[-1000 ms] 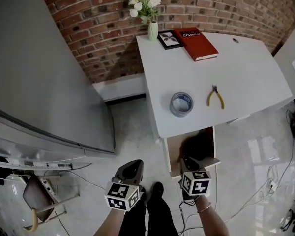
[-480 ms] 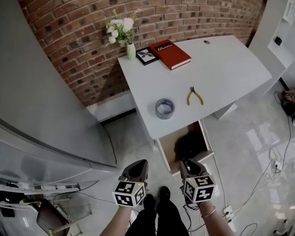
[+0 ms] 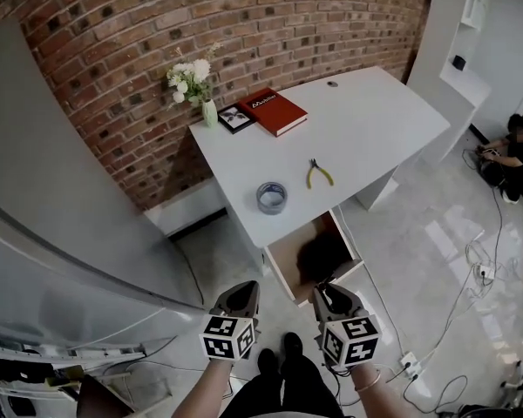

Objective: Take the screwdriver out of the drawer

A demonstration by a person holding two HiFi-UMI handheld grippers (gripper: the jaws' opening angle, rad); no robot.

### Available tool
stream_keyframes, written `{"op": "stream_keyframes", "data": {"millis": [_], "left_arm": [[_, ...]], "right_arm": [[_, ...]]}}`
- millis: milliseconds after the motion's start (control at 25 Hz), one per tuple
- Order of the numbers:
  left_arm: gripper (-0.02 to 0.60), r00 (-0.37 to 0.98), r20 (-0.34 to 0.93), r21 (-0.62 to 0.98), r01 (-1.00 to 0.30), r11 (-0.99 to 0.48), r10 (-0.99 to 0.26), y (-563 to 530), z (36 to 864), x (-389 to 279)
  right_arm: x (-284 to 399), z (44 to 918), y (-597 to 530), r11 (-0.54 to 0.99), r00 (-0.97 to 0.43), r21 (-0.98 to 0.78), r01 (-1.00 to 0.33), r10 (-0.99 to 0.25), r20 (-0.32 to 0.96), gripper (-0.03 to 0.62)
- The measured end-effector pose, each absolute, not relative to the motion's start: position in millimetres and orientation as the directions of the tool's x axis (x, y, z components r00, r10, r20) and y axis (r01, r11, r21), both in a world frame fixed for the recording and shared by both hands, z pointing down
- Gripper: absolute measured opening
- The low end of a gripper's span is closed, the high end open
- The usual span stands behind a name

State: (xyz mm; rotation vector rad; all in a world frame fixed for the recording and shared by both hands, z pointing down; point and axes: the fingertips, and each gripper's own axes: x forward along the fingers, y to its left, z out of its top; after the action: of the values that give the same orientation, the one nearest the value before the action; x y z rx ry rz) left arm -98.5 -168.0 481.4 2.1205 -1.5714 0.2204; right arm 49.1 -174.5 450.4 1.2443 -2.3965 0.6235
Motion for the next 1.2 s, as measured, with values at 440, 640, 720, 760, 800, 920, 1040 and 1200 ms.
{"op": "stream_keyframes", "data": {"millis": [440, 640, 720, 760, 800, 920, 1040, 1200], "left_arm": [[-0.008, 0.381, 0.385, 0.277, -0.917, -0.288, -0.841, -153, 463, -84], [-0.008, 0.393, 0.373, 0.271, -0.913, -0.306, -0.840, -149, 456, -81], [-0.008, 0.395, 0.368, 0.268, -0.912, -0.311, -0.841, -148, 454, -81], [-0.008, 0.396, 0.366, 0.266, -0.912, -0.313, -0.842, -147, 453, -81], [-0.008, 0.396, 0.364, 0.264, -0.912, -0.314, -0.843, -147, 452, -81], [-0.008, 0.396, 0.360, 0.260, -0.912, -0.317, -0.845, -144, 449, -82], [-0.008, 0.396, 0.357, 0.259, -0.912, -0.318, -0.846, -143, 448, -83], [-0.008, 0.397, 0.355, 0.258, -0.912, -0.319, -0.847, -139, 447, -83]], "right_arm": [[58, 412, -145, 0.457, -0.511, -0.231, -0.859, -0.742, 0.434, 0.080], [58, 400, -136, 0.457, -0.507, -0.219, -0.862, -0.761, 0.406, 0.078], [58, 396, -133, 0.459, -0.506, -0.213, -0.862, -0.766, 0.397, 0.078], [57, 394, -132, 0.460, -0.505, -0.210, -0.863, -0.768, 0.394, 0.078], [57, 393, -130, 0.461, -0.505, -0.207, -0.863, -0.770, 0.391, 0.078], [56, 391, -127, 0.461, -0.502, -0.200, -0.864, -0.773, 0.388, 0.078], [55, 390, -124, 0.461, -0.501, -0.198, -0.865, -0.774, 0.388, 0.078], [55, 390, -120, 0.458, -0.498, -0.197, -0.867, -0.775, 0.390, 0.078]]}}
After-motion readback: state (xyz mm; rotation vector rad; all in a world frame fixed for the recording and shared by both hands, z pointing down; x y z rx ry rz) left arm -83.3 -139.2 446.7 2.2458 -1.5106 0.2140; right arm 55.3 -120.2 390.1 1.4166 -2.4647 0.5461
